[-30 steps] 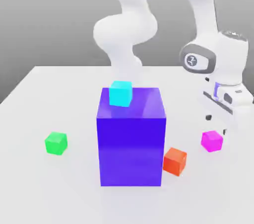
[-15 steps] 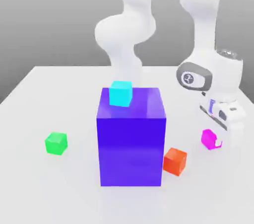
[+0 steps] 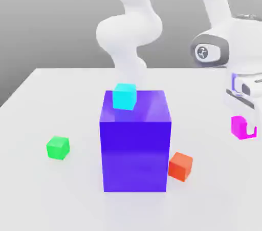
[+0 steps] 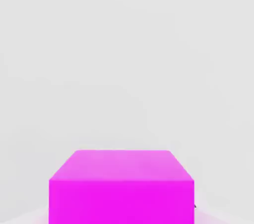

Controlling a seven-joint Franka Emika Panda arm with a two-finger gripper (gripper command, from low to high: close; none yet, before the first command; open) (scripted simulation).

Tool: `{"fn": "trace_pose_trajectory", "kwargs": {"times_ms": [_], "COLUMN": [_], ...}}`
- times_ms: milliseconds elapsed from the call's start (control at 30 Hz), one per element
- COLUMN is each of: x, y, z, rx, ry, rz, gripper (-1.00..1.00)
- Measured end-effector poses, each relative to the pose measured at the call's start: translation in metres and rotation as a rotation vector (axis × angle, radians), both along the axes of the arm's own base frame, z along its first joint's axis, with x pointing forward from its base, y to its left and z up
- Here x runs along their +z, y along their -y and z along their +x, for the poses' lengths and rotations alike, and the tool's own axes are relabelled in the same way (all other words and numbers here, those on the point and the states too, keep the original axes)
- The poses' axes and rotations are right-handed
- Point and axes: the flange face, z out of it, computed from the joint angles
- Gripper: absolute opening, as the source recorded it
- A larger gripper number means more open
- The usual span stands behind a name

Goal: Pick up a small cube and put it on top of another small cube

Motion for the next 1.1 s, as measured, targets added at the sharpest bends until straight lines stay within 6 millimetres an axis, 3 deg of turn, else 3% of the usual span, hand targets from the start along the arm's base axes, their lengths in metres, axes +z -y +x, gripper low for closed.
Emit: {"fn": "trace_pose_trajectory", "kwargs": {"times_ms": [133, 267, 400, 533, 633, 767, 900, 1100], "x": [0.020, 0.040, 0.058, 0.070, 0.078, 0.081, 0.064, 0.029], "y": [0.041, 0.096, 0.167, 0.257, 0.326, 0.407, 0.453, 0.495], "z": [0.042, 0.080, 0.108, 0.118, 0.111, 0.085, 0.048, -0.013], "rx": [-0.024, -0.056, -0.085, -0.096, -0.101, -0.091, -0.024, 0.107], "ry": [0.059, 0.116, 0.160, 0.172, 0.163, 0.123, 0.041, -0.076], "rz": [-0.013, -0.044, -0.101, -0.186, -0.251, -0.322, -0.336, -0.294], "gripper": [-1.00, -1.00, -1.00, -1.00, -1.00, -1.00, -1.00, -1.00]}}
